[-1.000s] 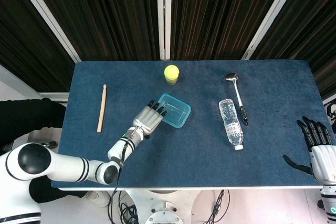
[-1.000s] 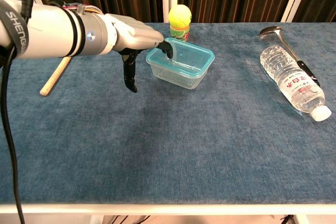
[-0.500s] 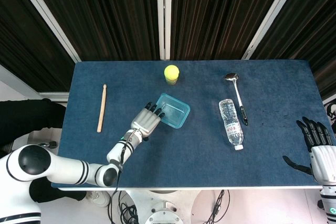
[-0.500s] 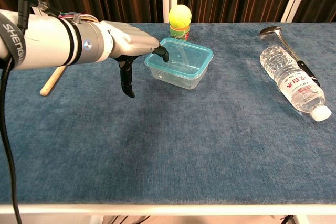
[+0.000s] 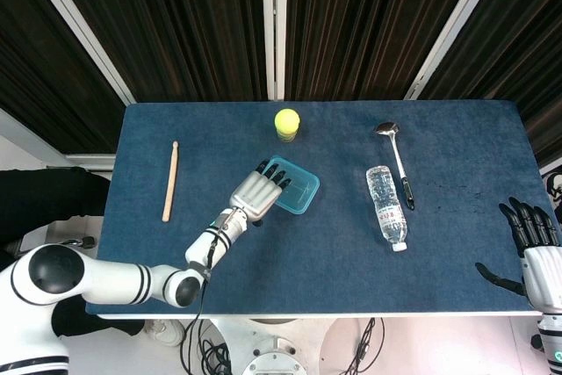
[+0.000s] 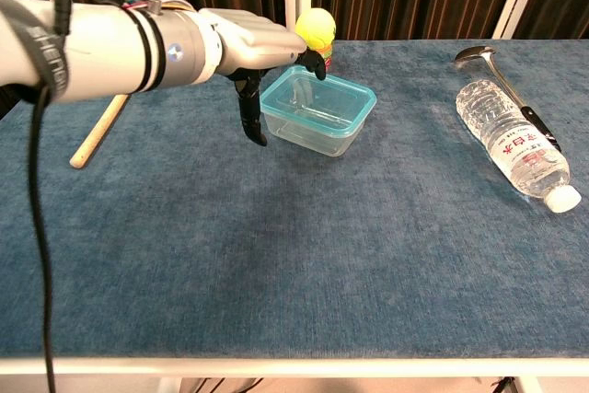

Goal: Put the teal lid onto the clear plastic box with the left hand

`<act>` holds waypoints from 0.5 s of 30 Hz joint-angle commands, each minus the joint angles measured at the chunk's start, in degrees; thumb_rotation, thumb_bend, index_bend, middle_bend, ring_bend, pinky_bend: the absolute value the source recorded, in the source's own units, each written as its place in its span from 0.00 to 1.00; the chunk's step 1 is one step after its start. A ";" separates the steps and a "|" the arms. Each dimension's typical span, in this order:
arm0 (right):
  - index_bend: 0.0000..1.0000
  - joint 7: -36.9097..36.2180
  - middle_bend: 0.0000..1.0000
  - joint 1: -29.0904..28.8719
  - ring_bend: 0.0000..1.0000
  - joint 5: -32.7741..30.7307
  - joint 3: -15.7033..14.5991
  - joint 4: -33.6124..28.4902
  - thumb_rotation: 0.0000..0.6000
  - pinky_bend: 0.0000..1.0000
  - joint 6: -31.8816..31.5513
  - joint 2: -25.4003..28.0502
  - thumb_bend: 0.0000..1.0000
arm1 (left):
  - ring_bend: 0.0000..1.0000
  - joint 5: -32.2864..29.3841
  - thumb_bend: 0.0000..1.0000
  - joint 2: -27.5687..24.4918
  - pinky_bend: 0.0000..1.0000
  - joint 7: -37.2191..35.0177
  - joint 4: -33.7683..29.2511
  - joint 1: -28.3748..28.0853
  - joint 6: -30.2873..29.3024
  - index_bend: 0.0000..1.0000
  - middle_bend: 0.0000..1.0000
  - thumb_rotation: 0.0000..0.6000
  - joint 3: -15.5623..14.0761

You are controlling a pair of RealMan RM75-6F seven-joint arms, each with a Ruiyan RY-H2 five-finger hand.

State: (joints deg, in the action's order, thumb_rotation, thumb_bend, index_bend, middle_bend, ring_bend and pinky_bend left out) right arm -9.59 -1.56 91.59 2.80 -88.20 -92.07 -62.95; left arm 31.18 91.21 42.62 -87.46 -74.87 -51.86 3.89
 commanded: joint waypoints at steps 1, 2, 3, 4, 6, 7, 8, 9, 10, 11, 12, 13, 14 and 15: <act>0.00 -0.16 0.00 0.13 0.00 -0.09 0.00 0.11 1.00 0.00 -0.10 0.06 0.07 | 0.00 -4.79 0.00 2.54 0.04 1.19 5.39 -2.01 3.83 0.14 0.09 1.00 1.56; 0.00 -0.21 0.00 0.17 0.00 -0.08 -0.03 0.15 1.00 0.00 -0.13 0.06 0.07 | 0.00 -5.64 0.00 2.87 0.04 1.49 6.14 -2.31 4.38 0.14 0.09 1.00 1.58; 0.00 -0.25 0.00 0.19 0.00 -0.10 -0.04 0.22 1.00 0.00 -0.12 0.03 0.07 | 0.00 -6.45 0.00 3.17 0.04 1.78 6.81 -2.57 4.83 0.14 0.09 1.00 1.58; 0.00 -0.31 0.00 0.20 0.00 -0.15 -0.05 0.29 1.00 0.00 -0.08 -0.02 0.07 | 0.00 -7.18 0.00 3.46 0.04 2.04 7.43 -2.81 5.23 0.14 0.09 1.00 1.57; 0.00 -0.51 0.00 0.23 0.00 -0.22 -0.09 0.48 1.00 0.00 0.02 -0.13 0.07 | 0.00 -8.64 0.00 4.04 0.04 2.55 8.64 -3.21 5.99 0.14 0.09 1.00 1.39; 0.00 -0.54 0.00 0.25 0.00 -0.25 -0.09 0.56 1.00 0.00 0.01 -0.16 0.07 | 0.00 -9.18 0.00 4.24 0.04 2.75 9.07 -3.33 6.26 0.14 0.09 1.00 1.25; 0.00 -0.59 0.00 0.30 0.00 -0.32 -0.06 0.62 1.00 0.00 -0.04 -0.19 0.07 | 0.00 -9.87 0.00 4.47 0.04 2.98 9.57 -3.46 6.58 0.14 0.09 1.00 1.08; 0.00 -0.65 0.00 0.35 0.00 -0.37 -0.04 0.66 1.00 0.00 -0.10 -0.20 0.07 | 0.00 -10.36 0.00 4.60 0.04 3.12 9.89 -3.55 6.82 0.14 0.09 1.00 0.96; 0.00 -0.76 0.00 0.41 0.00 -0.42 -0.03 0.71 1.00 0.00 -0.16 -0.20 0.07 | 0.00 -10.95 0.00 4.73 0.04 3.23 10.23 -3.62 7.11 0.14 0.09 1.00 0.83; 0.00 -0.82 0.00 0.45 0.00 -0.44 -0.03 0.75 1.00 0.00 -0.19 -0.21 0.07 | 0.00 -11.29 0.00 4.83 0.04 3.27 10.42 -3.66 7.26 0.14 0.09 1.00 0.77; 0.00 -0.84 0.00 0.47 0.00 -0.46 -0.02 0.79 1.00 0.00 -0.20 -0.20 0.07 | 0.00 -11.53 0.00 4.90 0.04 3.29 10.56 -3.69 7.37 0.14 0.09 1.00 0.71; 0.00 -0.87 0.00 0.46 0.00 -0.46 -0.01 0.80 1.00 0.00 -0.18 -0.21 0.07 | 0.00 -11.75 0.00 4.98 0.04 3.31 10.70 -3.74 7.44 0.14 0.09 1.00 0.67; 0.00 -0.89 0.00 0.45 0.00 -0.46 -0.01 0.81 1.00 0.00 -0.15 -0.22 0.07 | 0.00 -11.89 0.00 5.01 0.04 3.36 10.74 -3.77 7.49 0.14 0.09 1.00 0.59; 0.00 -0.89 0.00 0.44 0.00 -0.42 -0.02 0.81 1.00 0.00 -0.14 -0.23 0.07 | 0.00 -11.99 0.00 5.01 0.04 3.41 10.73 -3.81 7.53 0.14 0.09 1.00 0.53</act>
State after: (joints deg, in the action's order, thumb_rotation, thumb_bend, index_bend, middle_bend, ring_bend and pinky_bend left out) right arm -10.48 -1.12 91.18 2.79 -87.39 -92.20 -63.19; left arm 19.20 96.20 46.01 -76.74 -78.66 -44.35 4.44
